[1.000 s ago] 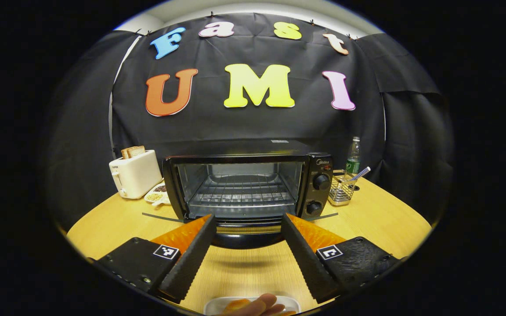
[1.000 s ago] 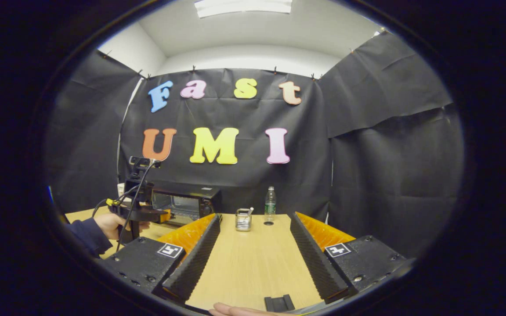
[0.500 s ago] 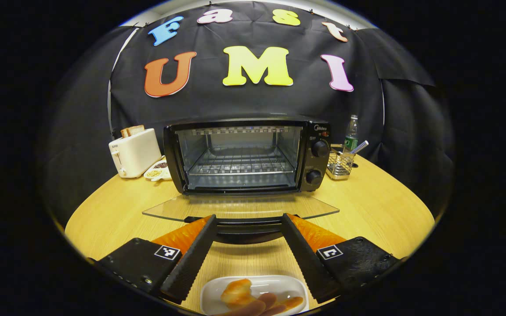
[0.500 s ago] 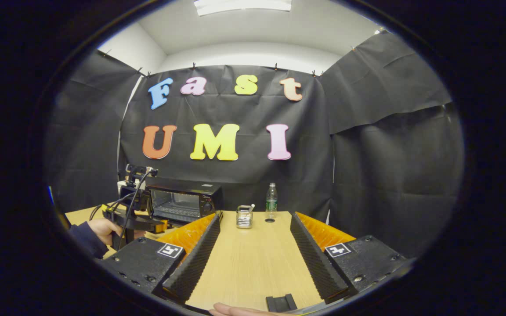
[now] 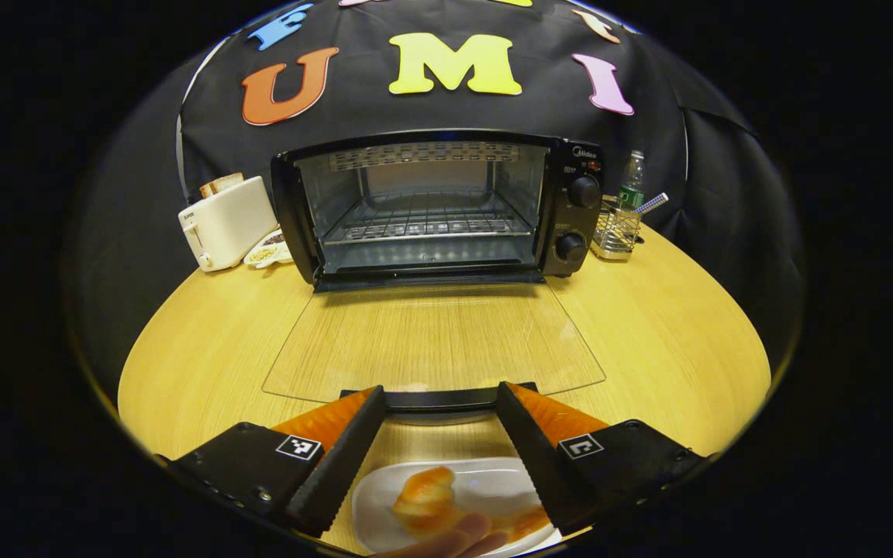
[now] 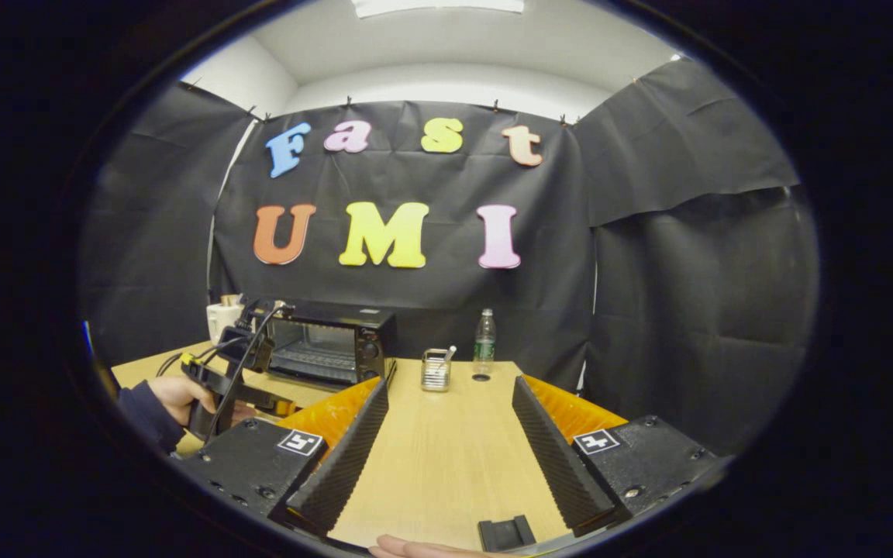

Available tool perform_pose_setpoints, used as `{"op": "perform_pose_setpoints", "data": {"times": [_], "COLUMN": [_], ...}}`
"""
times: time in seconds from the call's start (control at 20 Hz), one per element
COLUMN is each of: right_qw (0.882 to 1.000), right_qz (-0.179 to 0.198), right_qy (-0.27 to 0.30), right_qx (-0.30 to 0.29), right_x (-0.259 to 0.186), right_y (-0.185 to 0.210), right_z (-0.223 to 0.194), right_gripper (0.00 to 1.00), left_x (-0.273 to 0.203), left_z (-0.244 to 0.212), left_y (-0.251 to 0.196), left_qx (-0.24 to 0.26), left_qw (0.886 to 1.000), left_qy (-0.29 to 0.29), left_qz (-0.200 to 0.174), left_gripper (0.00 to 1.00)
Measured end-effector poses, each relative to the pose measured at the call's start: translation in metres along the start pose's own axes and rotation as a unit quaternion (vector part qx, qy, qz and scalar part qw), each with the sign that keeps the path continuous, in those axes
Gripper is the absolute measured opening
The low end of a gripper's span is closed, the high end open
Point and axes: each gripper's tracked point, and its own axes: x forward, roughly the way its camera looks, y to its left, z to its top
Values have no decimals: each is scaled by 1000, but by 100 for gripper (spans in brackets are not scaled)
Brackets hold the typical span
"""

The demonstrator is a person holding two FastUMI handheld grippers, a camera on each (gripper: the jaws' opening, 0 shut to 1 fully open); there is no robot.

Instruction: Open the electric oven with the left hand, put the food in, and close the electric oven.

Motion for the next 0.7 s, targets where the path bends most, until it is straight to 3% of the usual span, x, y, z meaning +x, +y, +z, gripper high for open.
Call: {"op": "perform_pose_setpoints", "data": {"times": [0.2, 0.4, 0.6, 0.7], "right_qw": [999, 990, 966, 944], "right_qz": [39, 115, 210, 284], "right_qy": [26, 79, 144, 166], "right_qx": [-13, -27, -43, -16], "right_x": [18, 55, 88, 87], "right_y": [42, 108, 183, 227], "right_z": [-24, -73, -122, -131], "right_gripper": [100, 100, 100, 100], "left_x": [-24, -81, -148, -181], "left_z": [5, 22, 41, 45], "left_y": [7, 21, 37, 50], "left_qx": [-18, -1, -5, -10], "left_qw": [999, 995, 983, 976], "left_qy": [-25, -99, -183, -214], "left_qz": [-20, -14, 7, 24], "left_gripper": [96, 96, 94, 94]}}
